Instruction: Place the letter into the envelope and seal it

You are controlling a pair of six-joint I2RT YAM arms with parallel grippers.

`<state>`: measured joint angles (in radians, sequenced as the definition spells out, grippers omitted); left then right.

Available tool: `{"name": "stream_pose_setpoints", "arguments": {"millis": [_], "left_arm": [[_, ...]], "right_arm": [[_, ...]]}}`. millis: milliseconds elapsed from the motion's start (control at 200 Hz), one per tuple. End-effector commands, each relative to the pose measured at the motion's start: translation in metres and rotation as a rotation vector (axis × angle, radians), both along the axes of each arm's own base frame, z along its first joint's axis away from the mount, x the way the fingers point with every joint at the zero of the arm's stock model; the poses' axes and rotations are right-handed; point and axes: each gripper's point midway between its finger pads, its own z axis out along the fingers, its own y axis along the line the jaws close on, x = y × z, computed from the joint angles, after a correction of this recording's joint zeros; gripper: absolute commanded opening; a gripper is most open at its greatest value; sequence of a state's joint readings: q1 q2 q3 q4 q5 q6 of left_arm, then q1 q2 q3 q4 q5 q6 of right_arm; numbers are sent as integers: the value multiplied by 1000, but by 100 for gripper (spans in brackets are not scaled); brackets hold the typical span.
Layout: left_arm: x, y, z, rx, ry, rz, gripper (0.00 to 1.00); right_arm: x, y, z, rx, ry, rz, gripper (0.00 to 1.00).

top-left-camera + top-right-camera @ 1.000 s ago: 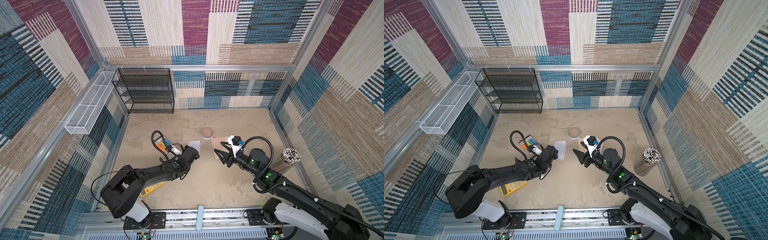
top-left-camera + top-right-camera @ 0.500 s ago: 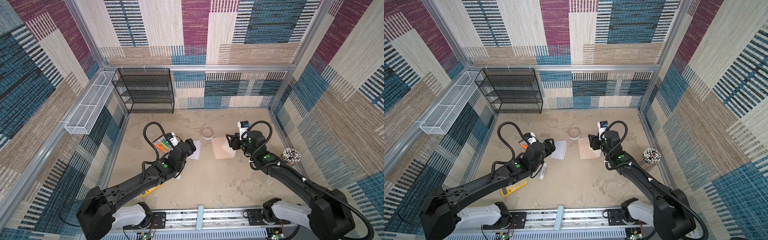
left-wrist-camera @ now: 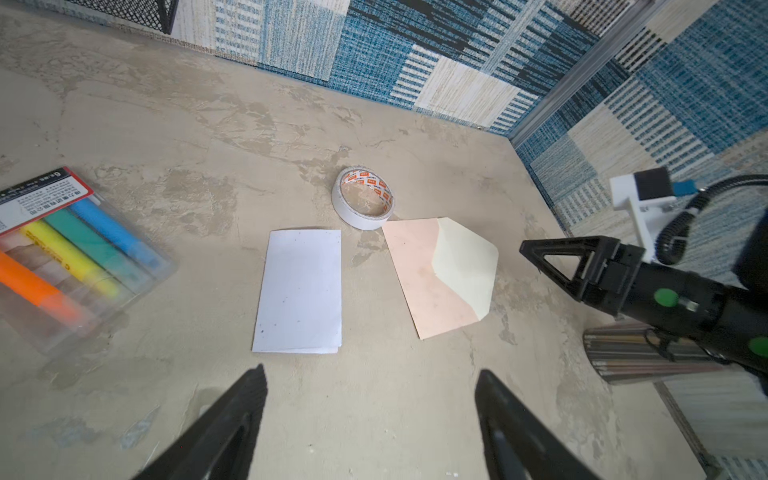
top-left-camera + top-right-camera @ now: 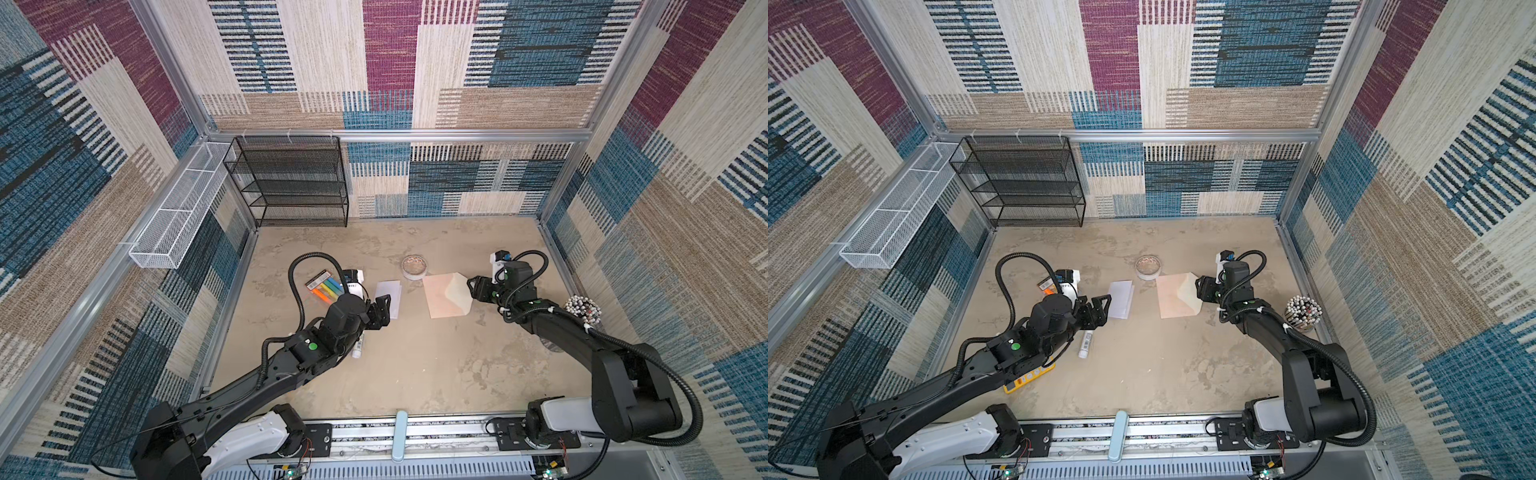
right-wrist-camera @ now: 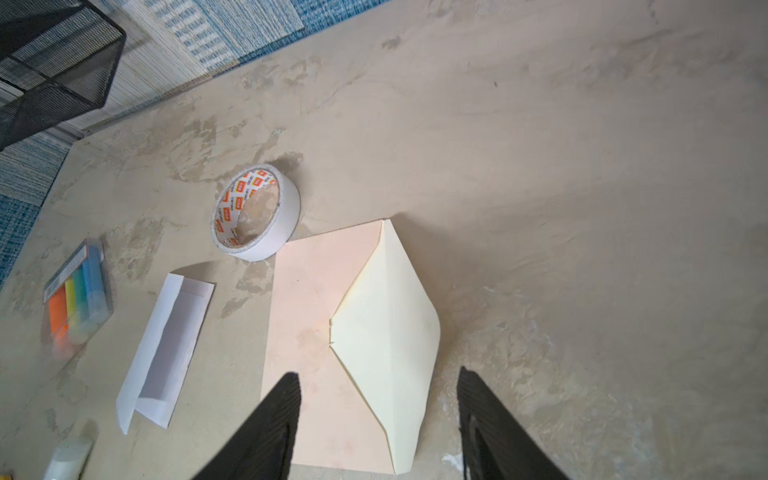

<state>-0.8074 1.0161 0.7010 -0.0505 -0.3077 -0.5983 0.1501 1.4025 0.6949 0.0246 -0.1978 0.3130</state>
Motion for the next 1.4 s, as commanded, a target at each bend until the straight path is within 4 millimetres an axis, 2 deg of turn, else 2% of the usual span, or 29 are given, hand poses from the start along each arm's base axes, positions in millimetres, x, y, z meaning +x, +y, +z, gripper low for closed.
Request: {"name": "stream_pose_setpoints", "arguments": {"millis": [0, 215, 491, 616, 746, 912, 992, 1097, 1398], "left_arm": [[-3, 4, 3, 39, -32, -18, 82], [-4, 13, 5, 40, -39, 9, 81], [-7, 17, 10, 52, -49, 10, 81], [-8, 20, 11, 51, -55, 13, 81], [-8, 21, 13, 54, -62, 17, 81], [-7, 20, 14, 57, -65, 16, 81], [-7, 19, 13, 54, -61, 11, 81], [-6, 17, 12, 57, -53, 3, 81], [-10, 18, 11, 38, -47, -2, 81]], "right_arm": [[12, 8, 2, 45, -15, 32, 62], [21, 12, -19, 72, 46, 40, 57], [22, 12, -43, 75, 109, 33, 50], [22, 11, -31, 73, 77, 30, 53], [24, 7, -7, 49, 28, 22, 60], [20, -3, 11, 18, 14, -25, 62], [17, -8, 8, 21, 23, -42, 62], [12, -9, -6, 31, 65, -43, 62], [2, 5, -33, 94, 124, 15, 57]]}}
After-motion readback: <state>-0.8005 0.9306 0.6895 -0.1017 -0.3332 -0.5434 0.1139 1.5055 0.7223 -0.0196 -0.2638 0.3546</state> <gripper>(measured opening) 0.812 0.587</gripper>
